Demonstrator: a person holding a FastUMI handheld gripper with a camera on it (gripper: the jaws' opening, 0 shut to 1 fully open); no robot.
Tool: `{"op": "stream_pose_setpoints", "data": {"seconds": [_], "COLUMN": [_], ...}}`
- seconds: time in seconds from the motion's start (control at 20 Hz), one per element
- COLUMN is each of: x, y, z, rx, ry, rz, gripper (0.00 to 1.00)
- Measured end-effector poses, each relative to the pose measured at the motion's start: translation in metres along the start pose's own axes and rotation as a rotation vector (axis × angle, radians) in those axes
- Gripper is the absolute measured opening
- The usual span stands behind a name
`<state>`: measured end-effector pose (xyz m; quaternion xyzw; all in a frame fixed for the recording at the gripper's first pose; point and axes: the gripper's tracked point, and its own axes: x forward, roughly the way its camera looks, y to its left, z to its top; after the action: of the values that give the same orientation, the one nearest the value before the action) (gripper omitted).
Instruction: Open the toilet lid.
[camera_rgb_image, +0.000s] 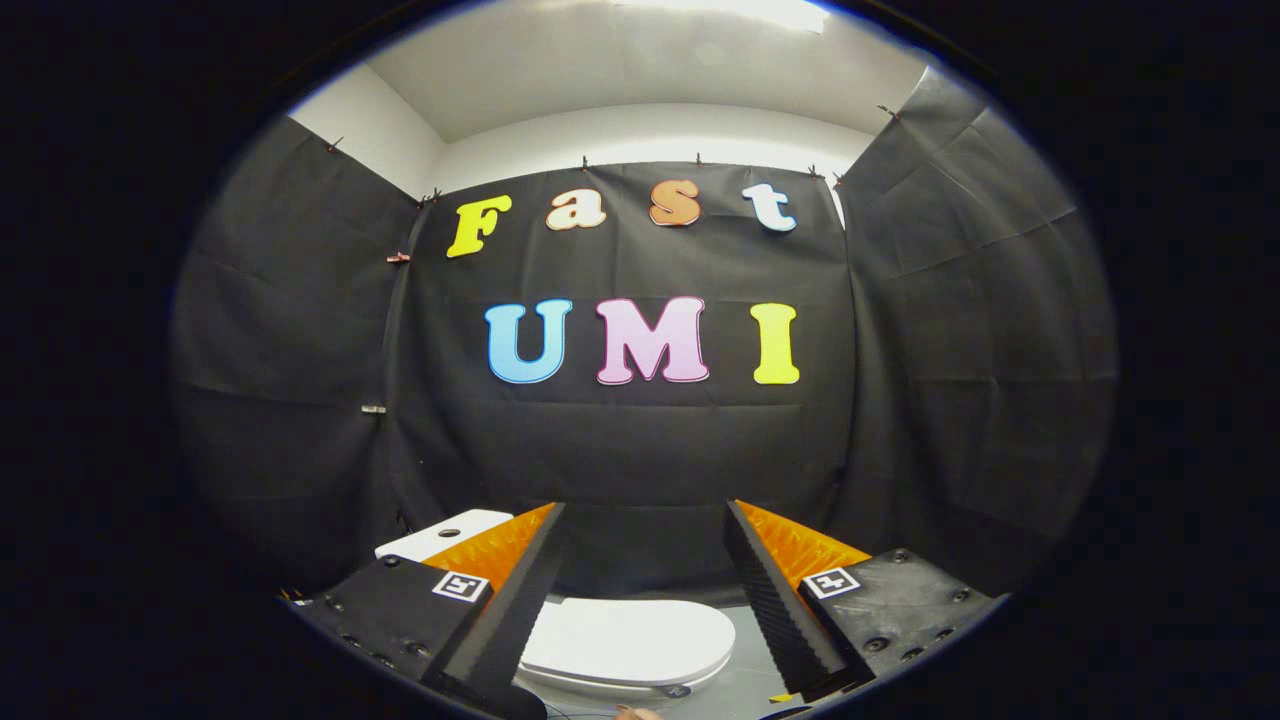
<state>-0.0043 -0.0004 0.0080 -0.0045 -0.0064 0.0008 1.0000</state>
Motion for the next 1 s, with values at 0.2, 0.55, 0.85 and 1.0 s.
{"op": "stream_pose_setpoints", "data": {"seconds": [0.2, 0.55, 0.85, 1.0], "x": [-0.0002, -0.0030, -0.0015, 0.0016], "y": [0.0013, 0.0013, 0.0013, -0.0020], "z": [0.0028, 0.0055, 0.0038, -0.0002], "rx": [-0.003, -0.003, -0.008, -0.006], "ry": [-0.006, -0.014, -0.012, -0.003], "rz": [0.001, 0.000, -0.005, -0.014], "gripper": [0.98, 0.98, 0.98, 0.98]}}
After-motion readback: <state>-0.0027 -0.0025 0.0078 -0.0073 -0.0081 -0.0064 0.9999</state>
